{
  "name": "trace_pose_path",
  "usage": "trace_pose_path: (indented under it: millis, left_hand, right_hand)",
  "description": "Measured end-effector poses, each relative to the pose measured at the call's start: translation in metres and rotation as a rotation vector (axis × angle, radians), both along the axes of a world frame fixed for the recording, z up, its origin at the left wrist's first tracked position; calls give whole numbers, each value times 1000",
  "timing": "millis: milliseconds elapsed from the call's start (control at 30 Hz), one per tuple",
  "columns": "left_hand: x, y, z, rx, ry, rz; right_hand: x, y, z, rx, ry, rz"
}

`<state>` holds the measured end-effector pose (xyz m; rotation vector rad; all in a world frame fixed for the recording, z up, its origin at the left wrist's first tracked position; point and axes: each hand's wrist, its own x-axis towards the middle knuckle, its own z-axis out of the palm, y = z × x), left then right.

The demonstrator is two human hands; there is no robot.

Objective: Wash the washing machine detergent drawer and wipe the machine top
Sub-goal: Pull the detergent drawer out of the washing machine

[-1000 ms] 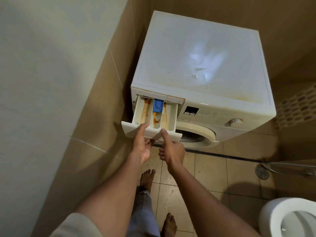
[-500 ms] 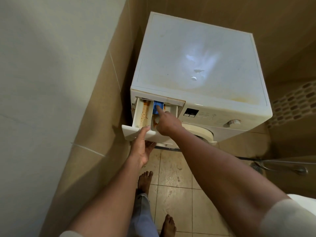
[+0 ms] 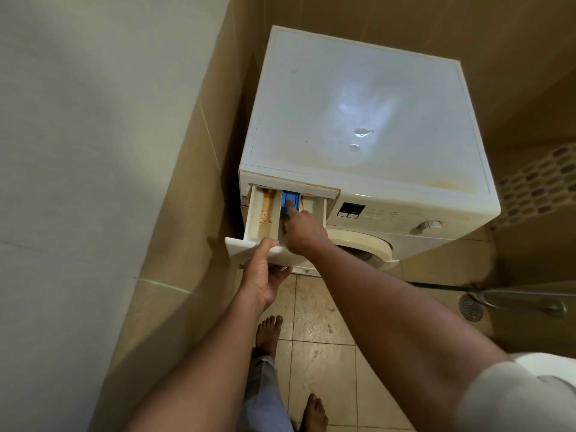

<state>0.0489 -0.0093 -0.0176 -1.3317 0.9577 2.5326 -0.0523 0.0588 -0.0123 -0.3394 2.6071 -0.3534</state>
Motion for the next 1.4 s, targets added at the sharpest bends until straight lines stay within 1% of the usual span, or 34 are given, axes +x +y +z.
trace_pose_path:
  millis: [267, 400, 467, 533, 600, 633, 700, 733, 800, 833, 900, 1033, 1133, 1233, 1300, 1367, 1400]
  left_hand:
    - [26, 7, -1, 52, -20, 40]
    - [58, 10, -11, 79, -60, 64]
    - [75, 11, -11, 87, -92, 63]
    - [89, 12, -5, 89, -95, 54]
    - [101, 20, 9, 87, -71, 43]
    - [105, 26, 17, 83, -64, 31]
    - [113, 42, 29, 77, -35, -7]
    - [116, 53, 35, 70, -18, -25]
    - [121, 80, 51, 57, 37, -81]
    - [123, 92, 58, 53, 63, -109]
    - [127, 122, 72, 30, 109, -197]
    - [132, 180, 94, -26, 206, -422]
    - [134, 215, 104, -55, 225, -639]
    - [128, 241, 110, -93, 212, -915]
    - [120, 255, 109, -197, 230, -1181]
    - [110, 270, 104, -414, 293, -1452]
    - [105, 280, 100, -518, 315, -1531]
  right_hand:
    - [38, 7, 0, 17, 51, -14]
    - [84, 23, 2, -89, 30, -57]
    - [108, 40, 7, -212, 100, -134]
    - [127, 66, 13, -336, 205, -273]
    - [145, 99, 17, -400, 255, -437]
    - [152, 117, 18, -421, 249, -510]
    - [165, 151, 19, -497, 141, -625]
    - [173, 167, 22, -573, 44, -665]
    - [187, 199, 32, -739, -157, -691]
    - [193, 210, 35, -796, -222, -686]
    - [206, 237, 43, -867, -228, -705]
    - [225, 292, 61, -844, -119, -854]
    - [244, 331, 74, -812, -48, -993]
    - [262, 368, 80, -780, 20, -1132]
    - [275, 394, 86, -798, 36, -1226]
    - [291, 418, 93, -798, 68, -1302]
    - [301, 429, 97, -788, 94, -1346]
